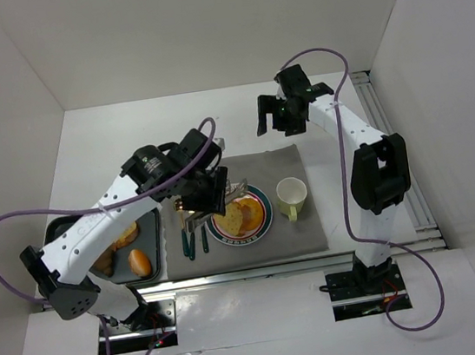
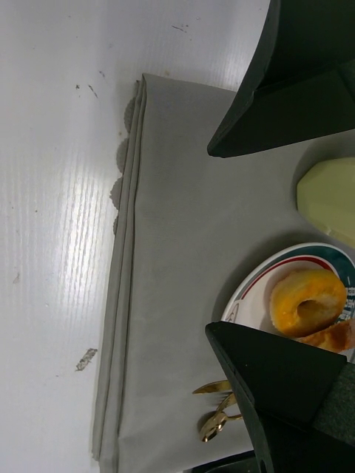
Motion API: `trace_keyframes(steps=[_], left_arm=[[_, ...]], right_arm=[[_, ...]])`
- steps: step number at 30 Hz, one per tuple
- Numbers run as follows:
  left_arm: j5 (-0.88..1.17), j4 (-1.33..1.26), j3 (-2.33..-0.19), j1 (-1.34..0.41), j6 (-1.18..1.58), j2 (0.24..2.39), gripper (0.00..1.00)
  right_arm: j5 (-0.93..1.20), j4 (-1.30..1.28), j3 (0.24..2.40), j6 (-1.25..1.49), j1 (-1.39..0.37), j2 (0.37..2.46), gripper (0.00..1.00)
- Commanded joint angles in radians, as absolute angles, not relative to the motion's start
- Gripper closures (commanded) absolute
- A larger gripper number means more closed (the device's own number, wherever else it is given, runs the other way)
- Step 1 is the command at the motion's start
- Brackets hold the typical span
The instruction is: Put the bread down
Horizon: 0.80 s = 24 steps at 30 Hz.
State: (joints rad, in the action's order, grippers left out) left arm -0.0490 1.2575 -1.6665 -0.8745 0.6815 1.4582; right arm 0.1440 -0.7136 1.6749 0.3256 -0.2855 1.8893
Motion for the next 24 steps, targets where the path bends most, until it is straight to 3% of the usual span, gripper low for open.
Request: trace_keyframes(steps=[1,6,13,24], left_arm=[[-0.100,1.275,-1.723,-0.780,0.683,1.422,0.42],[-0.150,1.229,-1.660,-0.530,0.647,1.367,0.44],[-0.224,0.876,-1.494,-0.201,0.618,1.452,0.40],[-0.239,0.621,-1.607,-0.065,0.536,1.833,0.39]], right_arm=[[0.141,-0.676,1.667,0.336,-0.291,1.832,0.01],[0.141,-0.660,1.640,0.336,-0.291,1.812,0.01],[0.164,-0.634,1.603,0.345,-0.282,1.813,0.01],[0.164,-0.624,1.565,0.345,-0.262,1.804,0.01]])
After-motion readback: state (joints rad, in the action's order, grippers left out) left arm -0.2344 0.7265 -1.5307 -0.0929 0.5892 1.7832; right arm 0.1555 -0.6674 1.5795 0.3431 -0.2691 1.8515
